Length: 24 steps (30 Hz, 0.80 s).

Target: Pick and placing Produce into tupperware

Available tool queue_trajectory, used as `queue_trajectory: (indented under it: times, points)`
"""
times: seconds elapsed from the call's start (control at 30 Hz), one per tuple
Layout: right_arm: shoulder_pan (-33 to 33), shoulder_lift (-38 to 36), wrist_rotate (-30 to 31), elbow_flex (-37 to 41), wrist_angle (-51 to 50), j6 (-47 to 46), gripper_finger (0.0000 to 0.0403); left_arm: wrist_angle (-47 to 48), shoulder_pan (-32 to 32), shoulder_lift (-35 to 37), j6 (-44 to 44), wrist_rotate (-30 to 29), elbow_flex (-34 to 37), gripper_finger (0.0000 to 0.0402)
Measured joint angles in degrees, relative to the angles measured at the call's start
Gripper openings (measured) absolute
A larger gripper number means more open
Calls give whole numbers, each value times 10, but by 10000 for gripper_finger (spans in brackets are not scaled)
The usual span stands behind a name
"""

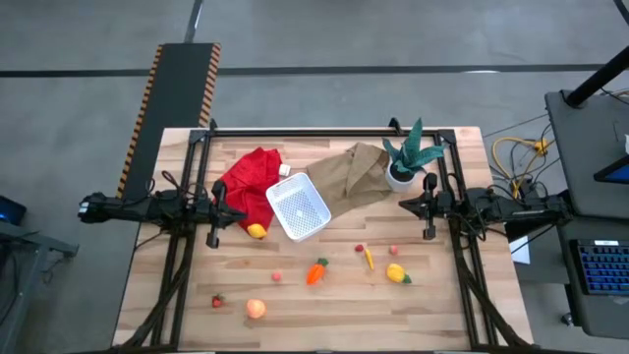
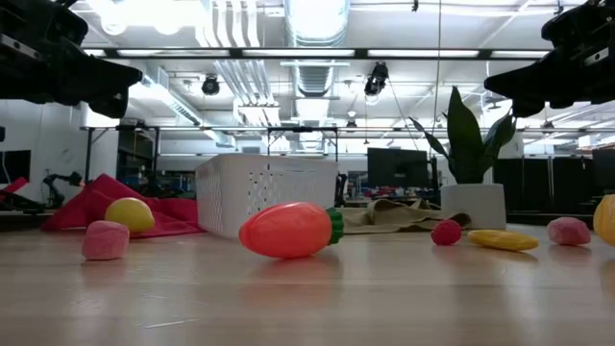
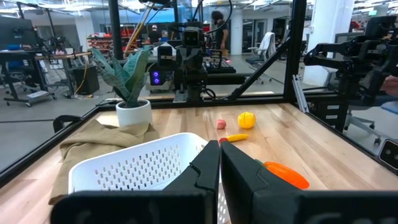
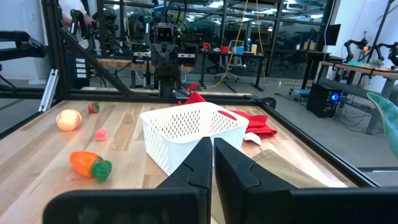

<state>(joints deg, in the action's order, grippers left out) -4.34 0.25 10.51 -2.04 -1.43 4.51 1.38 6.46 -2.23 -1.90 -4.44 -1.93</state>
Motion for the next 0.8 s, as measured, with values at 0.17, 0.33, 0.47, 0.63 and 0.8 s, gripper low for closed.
queue_trajectory:
  times: [0.17,0.33,0.47,0.63,0.8]
  points:
    - [0,0,0,0,0,0,9,0,0,0,0,0,0,0]
    - [0,0,0,0,0,0,9,0,0,0,0,1,0,0]
    - [0,0,0,0,0,0,9,0,0,0,0,0,0,0]
    - [0,0,0,0,0,0,9,0,0,0,0,-1,0,0]
    - [0,0,0,0,5,0,9,0,0,0,0,-1,0,0]
